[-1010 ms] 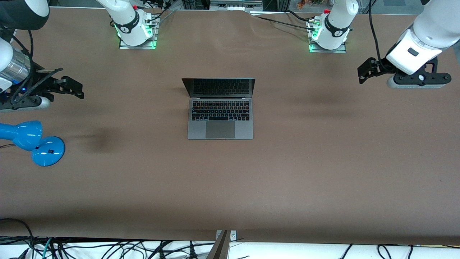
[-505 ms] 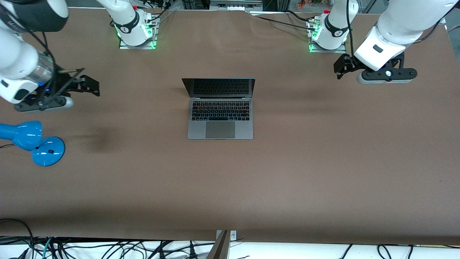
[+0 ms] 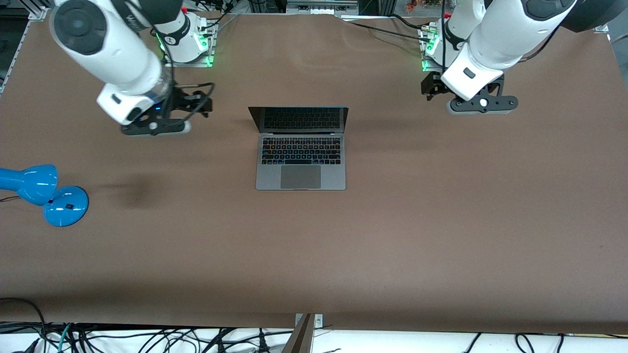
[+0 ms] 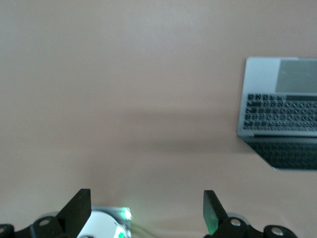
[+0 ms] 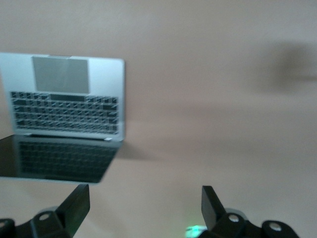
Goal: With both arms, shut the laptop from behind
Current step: 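Move the right gripper and the left gripper toward the laptop screen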
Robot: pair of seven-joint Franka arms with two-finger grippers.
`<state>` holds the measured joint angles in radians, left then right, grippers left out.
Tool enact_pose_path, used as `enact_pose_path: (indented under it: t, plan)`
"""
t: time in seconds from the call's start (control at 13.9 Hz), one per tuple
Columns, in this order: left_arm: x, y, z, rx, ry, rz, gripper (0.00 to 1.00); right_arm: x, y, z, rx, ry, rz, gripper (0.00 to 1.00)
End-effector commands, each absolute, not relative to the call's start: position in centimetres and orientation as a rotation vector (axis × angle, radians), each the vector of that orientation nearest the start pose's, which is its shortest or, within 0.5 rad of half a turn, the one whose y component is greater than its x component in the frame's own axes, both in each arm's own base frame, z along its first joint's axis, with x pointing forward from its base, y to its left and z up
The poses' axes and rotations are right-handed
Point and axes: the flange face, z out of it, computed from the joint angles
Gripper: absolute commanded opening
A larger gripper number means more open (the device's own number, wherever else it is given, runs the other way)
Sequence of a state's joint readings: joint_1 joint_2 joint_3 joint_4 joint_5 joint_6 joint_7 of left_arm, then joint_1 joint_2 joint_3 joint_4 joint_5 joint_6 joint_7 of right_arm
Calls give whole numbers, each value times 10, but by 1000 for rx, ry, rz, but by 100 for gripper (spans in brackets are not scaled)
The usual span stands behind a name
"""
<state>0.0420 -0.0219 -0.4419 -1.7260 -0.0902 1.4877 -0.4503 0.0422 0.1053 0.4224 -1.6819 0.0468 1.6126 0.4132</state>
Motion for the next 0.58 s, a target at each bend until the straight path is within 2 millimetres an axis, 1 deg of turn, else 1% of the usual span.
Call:
enact_pose_path:
  t: [0.0,0.07,0.22,0.29,0.36,0.5]
  plan:
    - [479,-238,551,-3111,-71,450,100,498,290,509,-3078,21,360,100]
    - [476,-251,543,-3109,-43,478,100,492,305,500,-3083,24,388,100]
    - [475,-266,533,-3124,-138,564,100,481,329,485,-3096,42,437,100]
    - [474,-273,529,-3147,-222,640,100,479,334,476,-3098,58,470,99]
    - [473,-279,525,-3153,-250,689,100,476,338,469,-3072,64,524,91]
    - [463,-304,514,-3142,-207,729,99,467,348,455,-2953,105,677,67]
